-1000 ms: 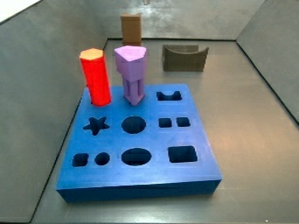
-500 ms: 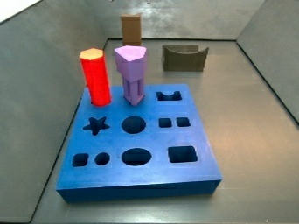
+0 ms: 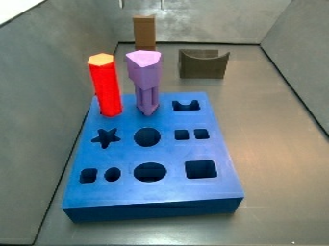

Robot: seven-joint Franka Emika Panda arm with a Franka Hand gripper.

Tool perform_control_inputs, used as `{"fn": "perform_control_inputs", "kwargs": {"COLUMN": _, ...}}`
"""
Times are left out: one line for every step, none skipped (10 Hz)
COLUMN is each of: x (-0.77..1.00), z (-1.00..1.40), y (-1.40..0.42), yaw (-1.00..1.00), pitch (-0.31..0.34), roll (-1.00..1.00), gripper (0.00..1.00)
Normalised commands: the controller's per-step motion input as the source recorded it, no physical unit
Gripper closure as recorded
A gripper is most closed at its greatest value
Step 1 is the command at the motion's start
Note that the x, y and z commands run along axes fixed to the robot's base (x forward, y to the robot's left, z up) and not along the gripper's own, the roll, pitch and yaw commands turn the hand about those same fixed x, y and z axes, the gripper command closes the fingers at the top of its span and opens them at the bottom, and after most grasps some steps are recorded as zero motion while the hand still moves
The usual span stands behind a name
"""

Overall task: Pick up the arch object. Move up. Place the arch object on the fixture. Regrasp the arch object. Rotate the arch object. Move to above the board. Insert the arch object.
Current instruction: Rotate the arch object, then move to above the board.

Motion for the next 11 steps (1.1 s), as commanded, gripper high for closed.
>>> {"fn": "perform_control_inputs", "kwargs": {"x": 0.04, "z": -1.00, "y": 0.01, "yaw": 0.06, "pitch": -0.011, "roll": 0.00, "gripper": 0.00}}
{"fn": "perform_control_inputs", "kwargs": {"x": 0.03, "z": -0.79, "y": 0.01, "yaw": 0.04, "pitch": -0.028, "roll": 0.06, "gripper": 0.00}}
{"fn": "perform_control_inputs", "kwargs": {"x": 0.03, "z": -0.70, "y": 0.01, "yaw": 0.04, "pitch": -0.026, "roll": 0.08, "gripper": 0.00}}
{"fn": "perform_control_inputs", "kwargs": {"x": 0.04, "z": -0.54, "y": 0.01, "yaw": 0.03, "pitch": -0.021, "roll": 0.11, "gripper": 0.00}}
{"fn": "perform_control_inputs", "kwargs": {"x": 0.04, "z": -0.44, "y": 0.01, "yaw": 0.03, "pitch": -0.018, "roll": 0.13, "gripper": 0.00}}
{"fn": "perform_control_inputs", "kwargs": {"x": 0.04, "z": -0.32, "y": 0.01, "yaw": 0.03, "pitch": -0.014, "roll": 0.16, "gripper": 0.00}}
{"fn": "perform_control_inputs", "kwargs": {"x": 0.05, "z": -0.23, "y": 0.01, "yaw": 0.03, "pitch": -0.009, "roll": 0.17, "gripper": 0.00}}
{"fn": "perform_control_inputs", "kwargs": {"x": 0.00, "z": 0.00, "y": 0.00, "yaw": 0.04, "pitch": -0.006, "roll": 0.19, "gripper": 1.00}}
{"fn": "perform_control_inputs", "kwargs": {"x": -0.14, "z": 1.00, "y": 0.05, "yaw": 0.09, "pitch": 0.123, "roll": 0.04, "gripper": 1.00}}
{"fn": "perform_control_inputs", "kwargs": {"x": -0.15, "z": 1.00, "y": 0.05, "yaw": 0.09, "pitch": 0.124, "roll": 0.03, "gripper": 1.00}}
{"fn": "perform_control_inputs", "kwargs": {"x": -0.14, "z": 1.00, "y": 0.04, "yaw": 0.07, "pitch": 0.089, "roll": 0.00, "gripper": 1.00}}
